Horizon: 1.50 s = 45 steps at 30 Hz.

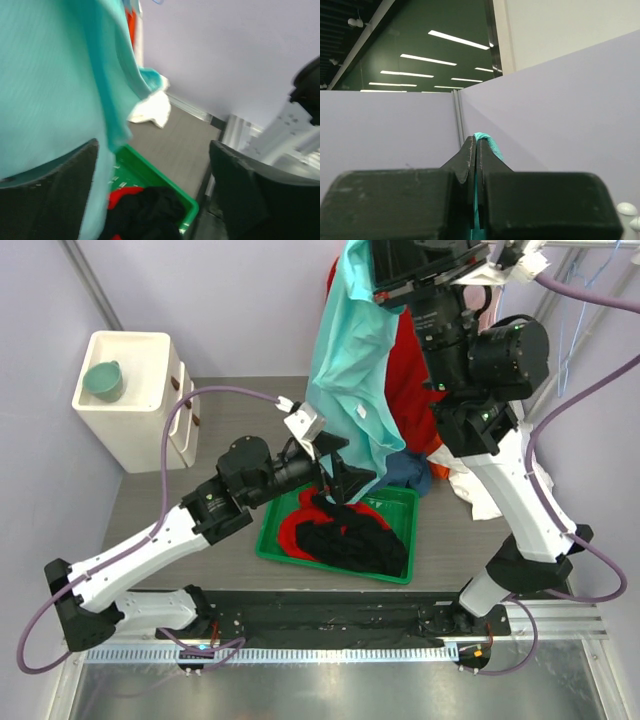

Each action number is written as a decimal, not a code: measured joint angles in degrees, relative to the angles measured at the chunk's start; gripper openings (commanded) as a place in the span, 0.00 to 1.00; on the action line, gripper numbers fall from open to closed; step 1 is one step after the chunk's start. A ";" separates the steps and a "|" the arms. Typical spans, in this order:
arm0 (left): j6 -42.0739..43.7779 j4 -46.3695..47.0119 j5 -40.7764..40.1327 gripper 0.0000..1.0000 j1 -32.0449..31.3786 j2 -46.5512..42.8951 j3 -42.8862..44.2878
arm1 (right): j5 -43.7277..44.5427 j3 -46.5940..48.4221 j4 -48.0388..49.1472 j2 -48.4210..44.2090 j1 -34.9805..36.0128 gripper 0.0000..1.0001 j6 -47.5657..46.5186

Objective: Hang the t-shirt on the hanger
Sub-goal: Pick up the T-shirt and place it in the bin.

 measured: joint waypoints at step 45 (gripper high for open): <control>14.99 -4.90 -15.87 0.00 20.87 -9.77 10.95 | -6.97 -45.44 -51.45 -16.02 -12.81 1.00 -19.41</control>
